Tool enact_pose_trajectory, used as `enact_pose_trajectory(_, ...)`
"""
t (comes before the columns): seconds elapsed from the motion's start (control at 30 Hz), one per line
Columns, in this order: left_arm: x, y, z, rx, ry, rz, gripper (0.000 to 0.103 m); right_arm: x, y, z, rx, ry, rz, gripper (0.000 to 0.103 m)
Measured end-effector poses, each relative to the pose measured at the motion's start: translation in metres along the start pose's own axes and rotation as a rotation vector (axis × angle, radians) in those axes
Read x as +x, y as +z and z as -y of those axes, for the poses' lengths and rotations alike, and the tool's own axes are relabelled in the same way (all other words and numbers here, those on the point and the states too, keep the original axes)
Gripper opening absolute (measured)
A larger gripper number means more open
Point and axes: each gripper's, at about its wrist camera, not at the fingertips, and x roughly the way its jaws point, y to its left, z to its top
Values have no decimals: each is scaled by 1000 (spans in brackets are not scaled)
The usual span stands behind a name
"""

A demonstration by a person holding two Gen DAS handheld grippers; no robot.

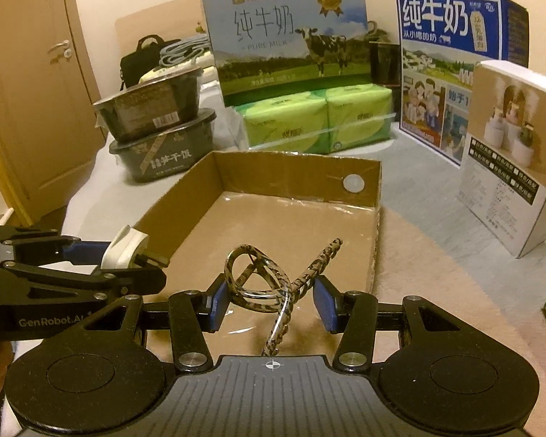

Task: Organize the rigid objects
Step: 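Carry the white plug and leopard-print cord over the cardboard tray, then open both grippers to drop the plug and cord into the tray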

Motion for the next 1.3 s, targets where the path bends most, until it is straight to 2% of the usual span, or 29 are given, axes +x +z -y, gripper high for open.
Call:
enact_pose_trajectory(0.03, 0, -1, 0, 3, 5, 8, 48, 1, -1, 0, 0, 1, -1, 50)
enact_pose_trajectory(0.07, -1, -1, 0, 4, 10, 17, 56, 2, -1, 0, 2, 0, -1, 50)
enact_pose_trajectory(0.1, -3, -1, -1, -3, 12, 28, 59, 4, -1, 0, 7, 0, -3, 50)
enact_pose_trajectory(0.4, -25, -1, -7, -41, 22, 65, 59, 1, -1, -2, 9, -3, 5, 50)
enact_pose_trajectory(0.53, -36, -6, -6, -56, 28, 70, 59, -12, 0, -2, 14, -11, 27, 56)
enact_pose_trajectory(0.87, -72, -25, 13, -76, 36, 53, 59, -68, -15, -14, 50, -35, 59, 60)
enact_pose_trajectory(1.03, -95, -38, 27, -88, 37, 45, 59, -98, -33, -21, 82, -56, 48, 61)
enact_pose_trajectory(1.3, -125, -59, 50, -108, 50, 25, 60, -140, -64, -33, 64, -93, 16, 67)
